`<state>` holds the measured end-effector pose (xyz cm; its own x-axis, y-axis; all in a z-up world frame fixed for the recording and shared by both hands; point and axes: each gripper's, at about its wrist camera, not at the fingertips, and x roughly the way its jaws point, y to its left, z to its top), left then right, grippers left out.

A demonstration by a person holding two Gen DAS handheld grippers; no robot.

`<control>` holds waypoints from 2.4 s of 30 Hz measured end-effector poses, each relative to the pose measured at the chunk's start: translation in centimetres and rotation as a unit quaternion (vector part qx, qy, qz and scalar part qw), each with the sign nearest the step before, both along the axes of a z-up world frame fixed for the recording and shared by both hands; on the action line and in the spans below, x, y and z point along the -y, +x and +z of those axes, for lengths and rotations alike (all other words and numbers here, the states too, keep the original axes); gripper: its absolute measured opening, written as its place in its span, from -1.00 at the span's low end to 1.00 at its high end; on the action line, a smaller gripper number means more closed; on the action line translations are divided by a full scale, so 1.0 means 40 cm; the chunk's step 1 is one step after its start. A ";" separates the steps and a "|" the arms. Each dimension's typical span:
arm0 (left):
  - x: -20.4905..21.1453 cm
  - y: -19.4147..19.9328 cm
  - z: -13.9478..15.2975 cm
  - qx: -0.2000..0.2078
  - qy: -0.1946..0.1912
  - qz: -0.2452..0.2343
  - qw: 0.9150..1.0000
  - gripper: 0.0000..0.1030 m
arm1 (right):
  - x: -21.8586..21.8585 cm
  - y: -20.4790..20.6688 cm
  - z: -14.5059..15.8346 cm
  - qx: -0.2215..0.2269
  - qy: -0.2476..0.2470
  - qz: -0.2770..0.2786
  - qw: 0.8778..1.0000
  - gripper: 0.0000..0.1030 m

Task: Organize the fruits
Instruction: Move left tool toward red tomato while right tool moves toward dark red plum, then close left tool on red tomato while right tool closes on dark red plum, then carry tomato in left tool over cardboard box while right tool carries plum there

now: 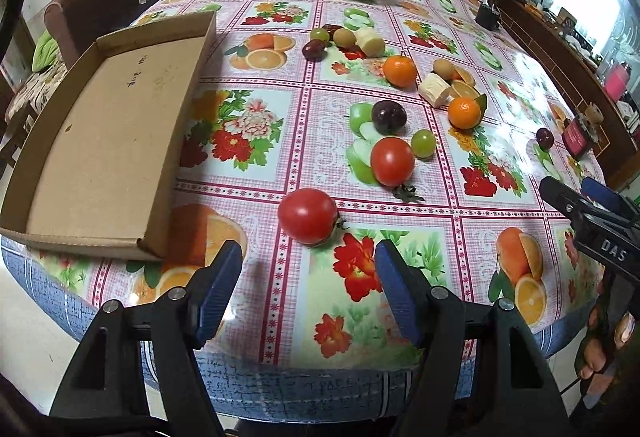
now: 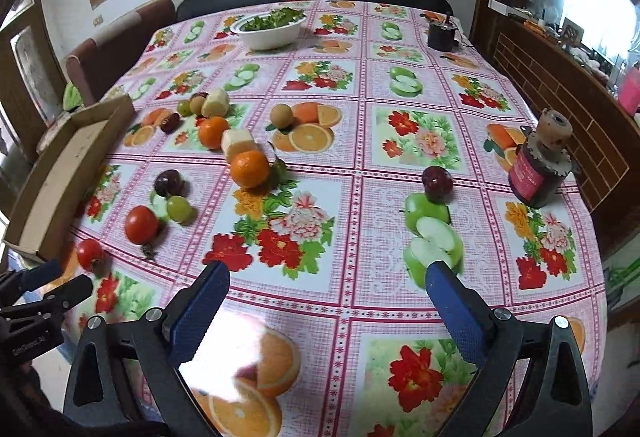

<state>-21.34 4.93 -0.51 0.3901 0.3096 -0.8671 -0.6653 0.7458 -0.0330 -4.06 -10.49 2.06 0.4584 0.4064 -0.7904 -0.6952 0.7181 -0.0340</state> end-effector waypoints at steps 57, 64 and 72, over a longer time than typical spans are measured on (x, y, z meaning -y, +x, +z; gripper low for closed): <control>-0.063 0.037 -0.052 -0.029 -0.001 0.011 1.000 0.33 | 0.018 0.260 -0.036 -0.040 0.043 -0.046 0.997 0.39; -0.070 0.042 -0.053 -0.007 0.008 0.000 1.000 -0.24 | 0.026 0.311 -0.079 -0.055 0.033 -0.061 0.996 0.04; -0.050 0.057 -0.031 -0.010 0.021 -0.011 1.000 -0.40 | 0.054 0.272 -0.031 -0.057 0.082 -0.041 0.994 -0.52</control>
<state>-19.06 6.94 -1.76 0.3804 0.3372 -0.8612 -0.6489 0.7608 0.0113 6.81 -12.65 0.83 0.4063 0.4982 -0.7660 -0.6260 0.7625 0.1638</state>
